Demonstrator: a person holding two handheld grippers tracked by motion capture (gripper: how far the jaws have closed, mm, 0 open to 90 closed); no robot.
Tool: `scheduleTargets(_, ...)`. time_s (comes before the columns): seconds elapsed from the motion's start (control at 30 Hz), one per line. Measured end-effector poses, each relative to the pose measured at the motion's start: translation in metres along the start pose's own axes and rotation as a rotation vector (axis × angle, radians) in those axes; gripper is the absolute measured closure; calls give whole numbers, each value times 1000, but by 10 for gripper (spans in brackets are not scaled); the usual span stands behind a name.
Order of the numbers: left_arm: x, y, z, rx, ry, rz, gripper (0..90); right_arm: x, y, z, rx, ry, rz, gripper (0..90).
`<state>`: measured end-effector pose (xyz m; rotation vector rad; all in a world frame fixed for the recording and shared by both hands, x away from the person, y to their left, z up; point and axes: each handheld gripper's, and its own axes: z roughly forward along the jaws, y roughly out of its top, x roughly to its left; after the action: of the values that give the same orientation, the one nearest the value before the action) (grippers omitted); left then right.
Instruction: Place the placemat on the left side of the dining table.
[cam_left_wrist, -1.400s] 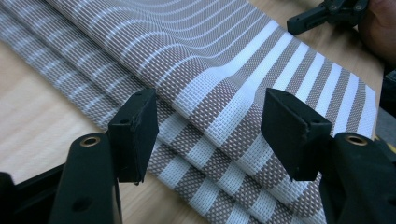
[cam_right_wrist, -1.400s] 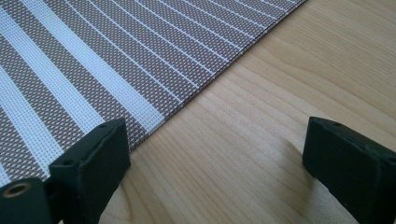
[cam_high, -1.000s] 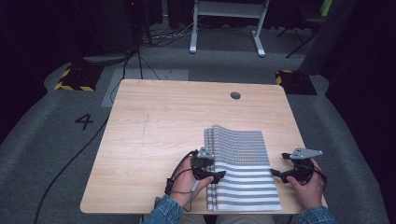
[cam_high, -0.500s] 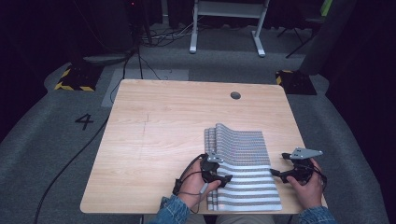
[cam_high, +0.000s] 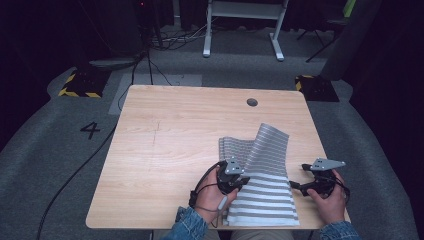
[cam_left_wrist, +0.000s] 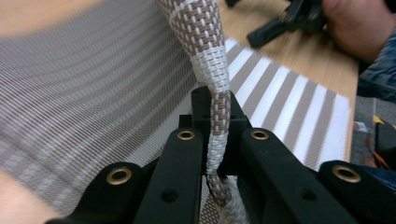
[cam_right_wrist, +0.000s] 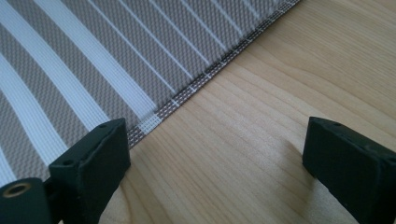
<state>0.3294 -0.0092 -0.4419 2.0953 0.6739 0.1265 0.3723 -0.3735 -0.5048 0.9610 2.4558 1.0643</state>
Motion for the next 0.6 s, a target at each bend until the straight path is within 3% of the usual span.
scheduleTargets(0.03, 0, 0, 0, 0, 0, 0, 885, 0, 0, 0, 0, 0, 0, 75)
scheduleTargets(0.07, -2, 7, -14, -15, 15, 38, 884, 0, 0, 0, 4, 2, 7, 75)
scheduleTargets(0.2, -3, 18, -40, -37, 32, 82, 885, 0, 0, 0, 4, 2, 7, 74)
scheduleTargets(0.6, 15, 28, -94, -69, 88, 104, 885, 0, 0, 0, 4, 2, 8, 74)
